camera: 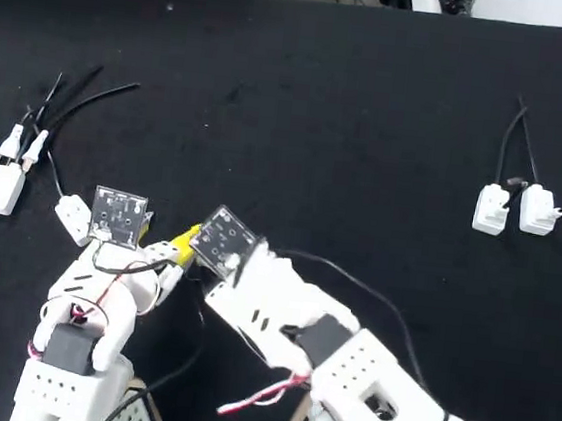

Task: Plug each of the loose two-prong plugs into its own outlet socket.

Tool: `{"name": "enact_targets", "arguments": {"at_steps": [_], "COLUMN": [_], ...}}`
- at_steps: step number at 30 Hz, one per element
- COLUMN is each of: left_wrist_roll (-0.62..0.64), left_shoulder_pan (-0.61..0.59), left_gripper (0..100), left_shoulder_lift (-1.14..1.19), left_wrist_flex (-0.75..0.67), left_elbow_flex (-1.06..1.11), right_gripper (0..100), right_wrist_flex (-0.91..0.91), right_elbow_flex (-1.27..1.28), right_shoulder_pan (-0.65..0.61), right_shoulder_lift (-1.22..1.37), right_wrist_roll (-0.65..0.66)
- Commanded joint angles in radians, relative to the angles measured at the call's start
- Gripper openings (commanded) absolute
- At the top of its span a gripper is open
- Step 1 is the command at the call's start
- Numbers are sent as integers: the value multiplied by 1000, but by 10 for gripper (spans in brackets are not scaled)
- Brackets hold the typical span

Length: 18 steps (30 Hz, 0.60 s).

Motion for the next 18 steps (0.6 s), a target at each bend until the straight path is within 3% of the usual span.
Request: {"name": "enact_targets", "arguments": {"at_steps": [1, 9, 18], "left_wrist_roll": [-11, -12, -12], "left_shoulder_pan": [12, 8, 16], "left_gripper": [252, 252, 252], "left_shoulder_lift": [9, 9, 9], "left_wrist_flex": [12, 14, 14], "left_elbow_flex": [-4, -4, -2], "right_gripper": [11, 11, 11], "right_wrist_flex": [5, 5, -5], "right_elbow_flex": [12, 13, 18], "right_shoulder_pan": [-5, 106, 107], "right_shoulder_lift": [-151, -162, -166], "right_wrist_roll": [-6, -6, -15]}}
